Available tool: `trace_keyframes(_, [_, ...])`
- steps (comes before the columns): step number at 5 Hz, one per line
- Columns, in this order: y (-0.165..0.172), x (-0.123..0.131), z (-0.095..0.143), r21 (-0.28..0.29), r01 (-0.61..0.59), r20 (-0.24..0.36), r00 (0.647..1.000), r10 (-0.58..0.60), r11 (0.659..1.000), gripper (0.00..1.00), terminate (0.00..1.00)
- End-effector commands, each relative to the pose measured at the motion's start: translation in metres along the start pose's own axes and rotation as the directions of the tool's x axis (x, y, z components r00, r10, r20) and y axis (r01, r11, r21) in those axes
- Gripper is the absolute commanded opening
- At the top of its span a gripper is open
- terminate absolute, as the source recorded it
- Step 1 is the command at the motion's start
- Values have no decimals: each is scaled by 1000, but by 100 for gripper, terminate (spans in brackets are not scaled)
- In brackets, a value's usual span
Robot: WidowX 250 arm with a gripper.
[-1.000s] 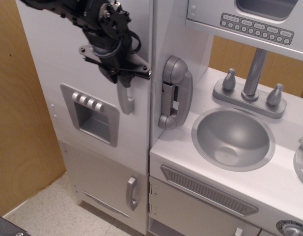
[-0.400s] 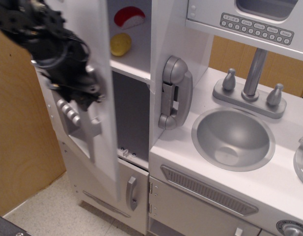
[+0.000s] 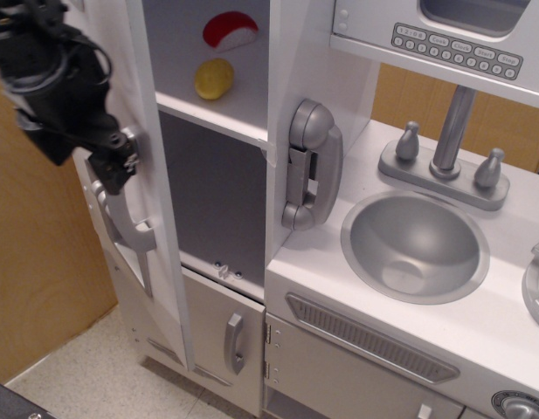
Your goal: Open fridge
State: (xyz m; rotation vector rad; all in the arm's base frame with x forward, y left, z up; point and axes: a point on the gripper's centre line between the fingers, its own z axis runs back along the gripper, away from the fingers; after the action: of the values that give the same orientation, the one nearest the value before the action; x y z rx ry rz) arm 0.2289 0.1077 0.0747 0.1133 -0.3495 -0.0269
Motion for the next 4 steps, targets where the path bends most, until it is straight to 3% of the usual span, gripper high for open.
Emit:
trace_keyframes(1, [-24, -38, 4, 57, 60, -15, 998, -60, 997, 100, 0])
trace_keyframes(2, [-48, -47, -3, 29, 86, -93, 992, -83, 996, 100, 0])
trace_keyframes(4, [-102, 0, -3, -54, 91, -132, 986, -97, 994, 100, 0])
